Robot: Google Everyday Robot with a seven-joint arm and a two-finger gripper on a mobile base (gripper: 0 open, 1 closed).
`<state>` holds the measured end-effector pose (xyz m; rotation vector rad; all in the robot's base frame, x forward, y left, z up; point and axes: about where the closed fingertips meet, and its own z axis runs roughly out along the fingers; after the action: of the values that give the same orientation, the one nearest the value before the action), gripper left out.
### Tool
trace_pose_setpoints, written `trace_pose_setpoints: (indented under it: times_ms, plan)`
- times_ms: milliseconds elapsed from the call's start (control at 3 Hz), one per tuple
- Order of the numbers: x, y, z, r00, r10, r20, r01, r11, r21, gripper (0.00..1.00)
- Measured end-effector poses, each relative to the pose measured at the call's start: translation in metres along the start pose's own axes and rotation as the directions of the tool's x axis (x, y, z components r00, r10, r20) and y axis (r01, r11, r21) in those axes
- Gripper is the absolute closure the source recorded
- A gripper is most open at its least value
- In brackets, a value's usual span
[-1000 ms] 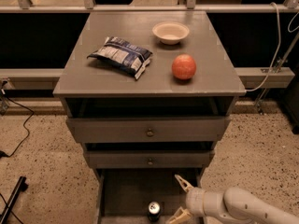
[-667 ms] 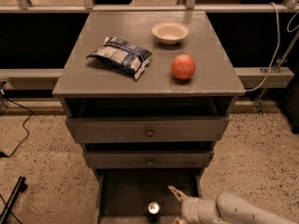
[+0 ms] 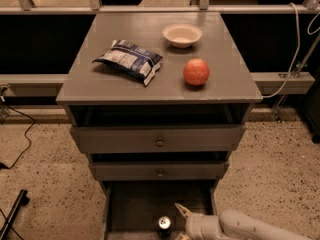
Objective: Pick pepsi can from bottom drawer and place on counter
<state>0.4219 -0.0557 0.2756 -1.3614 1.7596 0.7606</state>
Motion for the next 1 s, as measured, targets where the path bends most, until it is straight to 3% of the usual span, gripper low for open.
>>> trace_pose_setpoints:
  times_ms: [333, 1000]
  plan:
    - [0.010, -0.013, 0.020, 0.999, 0.034, -0.002, -0.034, 0.9994, 0.011, 0.00]
    - [0.033, -0.030, 0.059, 0.999, 0.048, 0.012, -0.048, 0.9987, 0.020, 0.00]
